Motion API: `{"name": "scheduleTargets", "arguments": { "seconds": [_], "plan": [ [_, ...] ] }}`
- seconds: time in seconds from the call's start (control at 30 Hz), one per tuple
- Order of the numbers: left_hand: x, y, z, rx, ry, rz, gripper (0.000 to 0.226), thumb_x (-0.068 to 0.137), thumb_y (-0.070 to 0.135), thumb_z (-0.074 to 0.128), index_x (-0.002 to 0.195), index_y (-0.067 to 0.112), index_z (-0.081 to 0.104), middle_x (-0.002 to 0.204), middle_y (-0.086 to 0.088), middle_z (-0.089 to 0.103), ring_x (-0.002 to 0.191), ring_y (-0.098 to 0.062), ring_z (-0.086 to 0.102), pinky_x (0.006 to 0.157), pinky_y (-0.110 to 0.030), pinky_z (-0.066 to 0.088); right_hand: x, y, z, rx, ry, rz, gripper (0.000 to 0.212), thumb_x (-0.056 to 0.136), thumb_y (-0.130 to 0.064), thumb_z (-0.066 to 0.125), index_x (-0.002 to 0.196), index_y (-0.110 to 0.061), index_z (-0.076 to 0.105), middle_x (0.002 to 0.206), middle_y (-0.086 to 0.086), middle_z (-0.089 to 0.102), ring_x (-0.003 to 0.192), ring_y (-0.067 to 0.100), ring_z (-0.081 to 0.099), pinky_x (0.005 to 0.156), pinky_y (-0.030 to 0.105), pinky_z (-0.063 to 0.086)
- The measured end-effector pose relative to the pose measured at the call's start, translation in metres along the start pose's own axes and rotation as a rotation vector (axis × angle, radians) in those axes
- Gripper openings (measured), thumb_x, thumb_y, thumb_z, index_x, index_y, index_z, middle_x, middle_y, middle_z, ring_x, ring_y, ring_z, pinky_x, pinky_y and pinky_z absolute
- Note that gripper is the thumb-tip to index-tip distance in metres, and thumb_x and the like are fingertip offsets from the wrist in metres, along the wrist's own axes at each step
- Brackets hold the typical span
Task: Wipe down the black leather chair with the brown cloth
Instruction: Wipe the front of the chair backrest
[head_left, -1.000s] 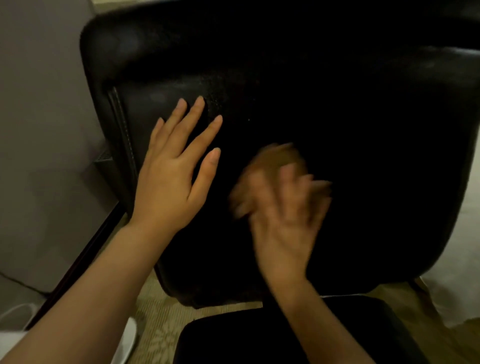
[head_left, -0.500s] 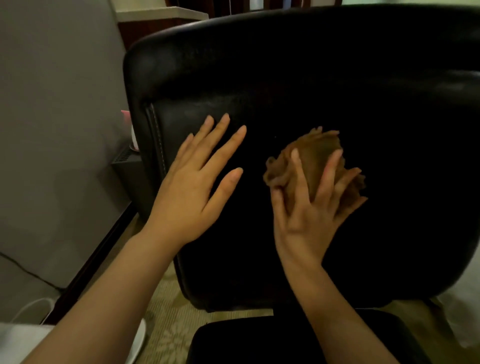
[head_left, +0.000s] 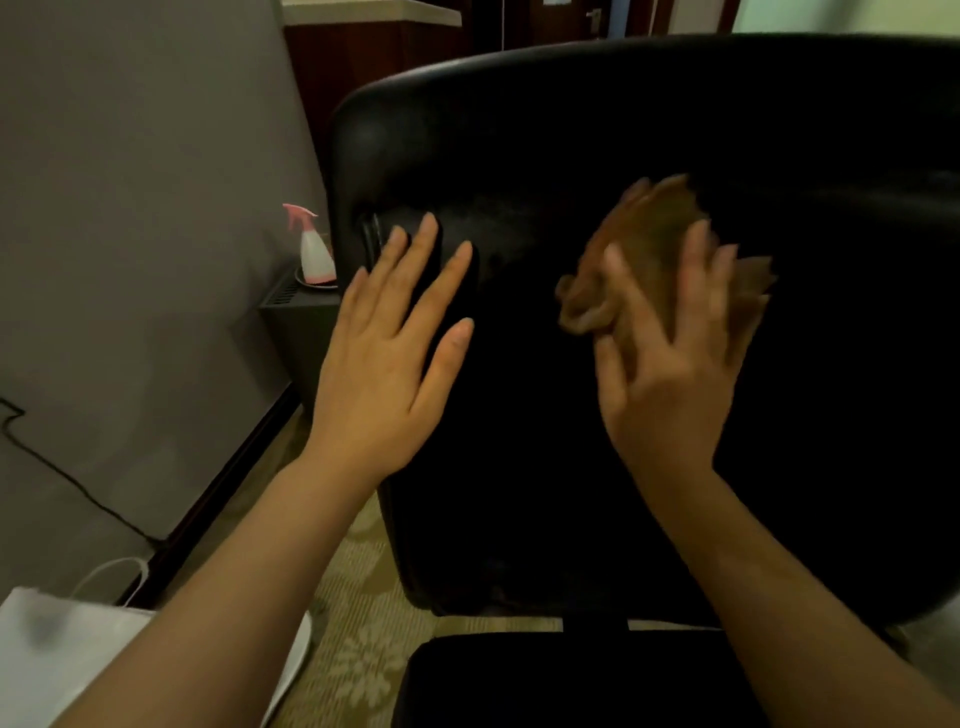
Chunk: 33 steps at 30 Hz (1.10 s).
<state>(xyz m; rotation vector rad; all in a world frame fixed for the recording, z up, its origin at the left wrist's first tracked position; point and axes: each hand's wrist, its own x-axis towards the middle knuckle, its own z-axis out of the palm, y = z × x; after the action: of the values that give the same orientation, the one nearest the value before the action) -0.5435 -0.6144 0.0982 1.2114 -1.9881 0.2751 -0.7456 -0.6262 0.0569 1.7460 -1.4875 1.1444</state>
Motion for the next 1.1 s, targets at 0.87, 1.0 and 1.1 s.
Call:
{"name": "scheduleTargets", "arguments": {
  "seconds": [0.87, 1.0, 1.1],
  "plan": [
    [0.009, -0.016, -0.056, -0.185, -0.005, -0.049, 0.049, 0.097, 0.043, 0.024, 0.139, 0.021, 0.037, 0.145, 0.004, 0.038, 0.133, -0.008, 0.034, 0.107, -0.034, 0.033, -0.006, -0.037, -0.016, -0.042, -0.226, -0.251, 0.069, 0.082, -0.027, 0.038, 0.147, -0.036, 0.016, 0.153, 0.003, 0.018, 0.145, 0.021, 0.004, 0.115, 0.044, 0.003],
    [0.029, -0.027, -0.078, -0.242, 0.166, -0.268, 0.047, 0.094, 0.036, 0.029, 0.135, 0.019, 0.044, 0.14, 0.003, 0.044, 0.129, -0.008, 0.039, 0.107, -0.04, 0.035, 0.055, -0.08, -0.014, 0.162, -0.096, 0.143, 0.046, 0.089, -0.03, 0.04, 0.133, -0.022, 0.046, 0.144, 0.008, 0.037, 0.137, 0.024, 0.023, 0.112, 0.052, 0.014],
    [0.044, -0.032, -0.091, -0.292, 0.156, -0.323, 0.048, 0.093, 0.039, 0.03, 0.136, 0.021, 0.043, 0.139, 0.003, 0.047, 0.128, -0.008, 0.04, 0.107, -0.039, 0.036, 0.044, -0.121, -0.008, 0.193, -0.197, -0.236, 0.039, 0.087, -0.03, 0.044, 0.123, -0.021, 0.056, 0.136, 0.006, 0.048, 0.132, 0.023, 0.033, 0.109, 0.052, 0.019]
  ]
}}
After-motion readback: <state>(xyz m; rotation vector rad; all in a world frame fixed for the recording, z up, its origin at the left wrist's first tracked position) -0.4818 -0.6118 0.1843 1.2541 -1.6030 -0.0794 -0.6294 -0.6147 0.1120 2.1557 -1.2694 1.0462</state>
